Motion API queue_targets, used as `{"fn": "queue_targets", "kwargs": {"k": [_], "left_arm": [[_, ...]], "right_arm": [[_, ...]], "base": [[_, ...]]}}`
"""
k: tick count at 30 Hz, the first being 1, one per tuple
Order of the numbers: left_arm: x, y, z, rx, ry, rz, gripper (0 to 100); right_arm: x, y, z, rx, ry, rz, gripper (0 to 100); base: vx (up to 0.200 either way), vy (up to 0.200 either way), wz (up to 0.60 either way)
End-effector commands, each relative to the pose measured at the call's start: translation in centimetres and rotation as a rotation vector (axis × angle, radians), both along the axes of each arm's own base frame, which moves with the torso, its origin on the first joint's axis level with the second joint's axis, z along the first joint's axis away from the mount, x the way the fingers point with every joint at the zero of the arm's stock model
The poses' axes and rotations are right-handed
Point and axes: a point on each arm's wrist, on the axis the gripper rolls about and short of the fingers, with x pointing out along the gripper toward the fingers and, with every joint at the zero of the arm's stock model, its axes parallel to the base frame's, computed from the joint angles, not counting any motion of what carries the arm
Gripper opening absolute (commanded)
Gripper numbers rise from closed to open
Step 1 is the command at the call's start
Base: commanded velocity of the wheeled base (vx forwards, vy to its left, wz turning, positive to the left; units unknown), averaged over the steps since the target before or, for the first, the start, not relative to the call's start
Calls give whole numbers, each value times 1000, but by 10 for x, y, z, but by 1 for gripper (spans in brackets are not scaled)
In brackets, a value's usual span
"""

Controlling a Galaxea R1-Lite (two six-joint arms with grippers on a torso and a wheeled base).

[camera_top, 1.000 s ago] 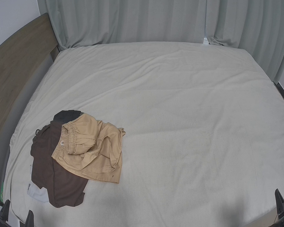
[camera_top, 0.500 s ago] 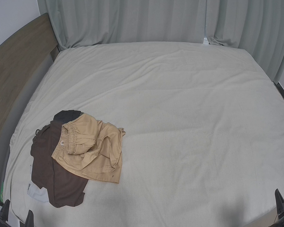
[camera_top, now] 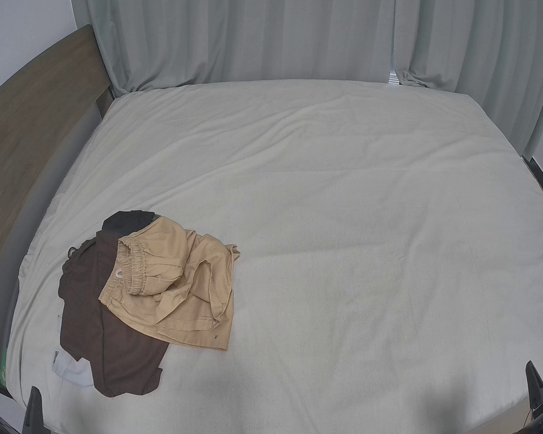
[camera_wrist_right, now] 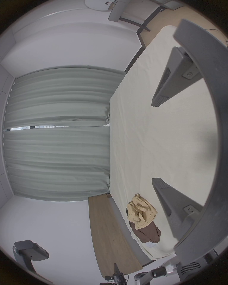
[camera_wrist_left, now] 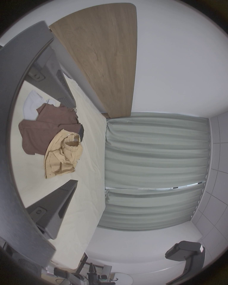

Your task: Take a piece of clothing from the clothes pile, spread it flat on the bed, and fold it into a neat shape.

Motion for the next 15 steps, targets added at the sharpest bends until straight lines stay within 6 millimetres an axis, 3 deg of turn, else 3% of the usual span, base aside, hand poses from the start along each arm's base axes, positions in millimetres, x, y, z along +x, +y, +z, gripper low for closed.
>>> {"fn": "queue_targets", "kwargs": {"k": [1, 5, 15], "left_arm": [[5, 0, 2, -5, 45, -43, 100], [7, 0, 4, -25, 68, -98, 100], [21, -1, 31, -115, 167, -266, 100]], "right_arm": [[0, 0, -5, 0, 1, 2, 100], [0, 0, -5, -1, 1, 2, 100], [0, 0, -5, -1, 1, 2, 100]], "base": [[0, 0, 0], [0, 0, 0], [0, 0, 0]]}}
